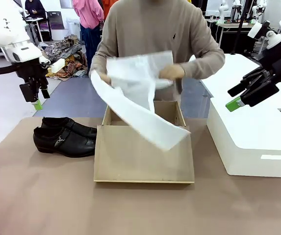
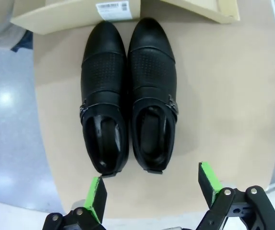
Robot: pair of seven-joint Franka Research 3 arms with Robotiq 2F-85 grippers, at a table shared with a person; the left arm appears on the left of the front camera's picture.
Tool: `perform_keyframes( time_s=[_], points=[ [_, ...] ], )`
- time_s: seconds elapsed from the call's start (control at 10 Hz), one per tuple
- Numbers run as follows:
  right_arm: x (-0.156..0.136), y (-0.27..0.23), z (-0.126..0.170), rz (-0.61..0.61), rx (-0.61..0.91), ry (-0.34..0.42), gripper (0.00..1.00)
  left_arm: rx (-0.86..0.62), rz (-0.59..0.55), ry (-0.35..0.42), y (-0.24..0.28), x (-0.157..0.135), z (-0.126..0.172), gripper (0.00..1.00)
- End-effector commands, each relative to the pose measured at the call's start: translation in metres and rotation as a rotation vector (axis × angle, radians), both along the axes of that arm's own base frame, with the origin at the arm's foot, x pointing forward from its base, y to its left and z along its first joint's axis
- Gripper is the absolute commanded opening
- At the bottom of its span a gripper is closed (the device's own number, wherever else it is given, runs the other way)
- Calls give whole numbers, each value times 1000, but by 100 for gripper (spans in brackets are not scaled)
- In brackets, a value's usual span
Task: Pack the shoes into the box.
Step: Place one shoe of the Shoes into the Shoes Box.
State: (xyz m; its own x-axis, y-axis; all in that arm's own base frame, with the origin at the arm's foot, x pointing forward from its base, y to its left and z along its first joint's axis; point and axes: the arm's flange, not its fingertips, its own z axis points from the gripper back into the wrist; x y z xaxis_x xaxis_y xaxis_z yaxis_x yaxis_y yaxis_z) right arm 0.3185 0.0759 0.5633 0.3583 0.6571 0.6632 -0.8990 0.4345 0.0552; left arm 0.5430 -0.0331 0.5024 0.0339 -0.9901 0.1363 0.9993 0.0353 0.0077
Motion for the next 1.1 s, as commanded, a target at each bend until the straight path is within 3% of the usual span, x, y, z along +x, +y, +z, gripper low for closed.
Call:
perform_keyframes(
  time_s=[0.0,0.3,0.4,0.8,1.0],
  points=[
    [1,1,1,15,24,-4,100,5,-9,27,-1,17,-1,100],
    [1,1,1,15,24,-4,100,7,-50,18,-2,24,-11,100],
    [1,1,1,15,24,-4,100,8,-8,22,-5,22,-16,100],
    [1,1,1,15,24,-4,100,8,-8,22,-5,22,-16,100],
    [1,1,1,15,24,-4,100,21,-6,40,-6,34,-20,100]
  ],
)
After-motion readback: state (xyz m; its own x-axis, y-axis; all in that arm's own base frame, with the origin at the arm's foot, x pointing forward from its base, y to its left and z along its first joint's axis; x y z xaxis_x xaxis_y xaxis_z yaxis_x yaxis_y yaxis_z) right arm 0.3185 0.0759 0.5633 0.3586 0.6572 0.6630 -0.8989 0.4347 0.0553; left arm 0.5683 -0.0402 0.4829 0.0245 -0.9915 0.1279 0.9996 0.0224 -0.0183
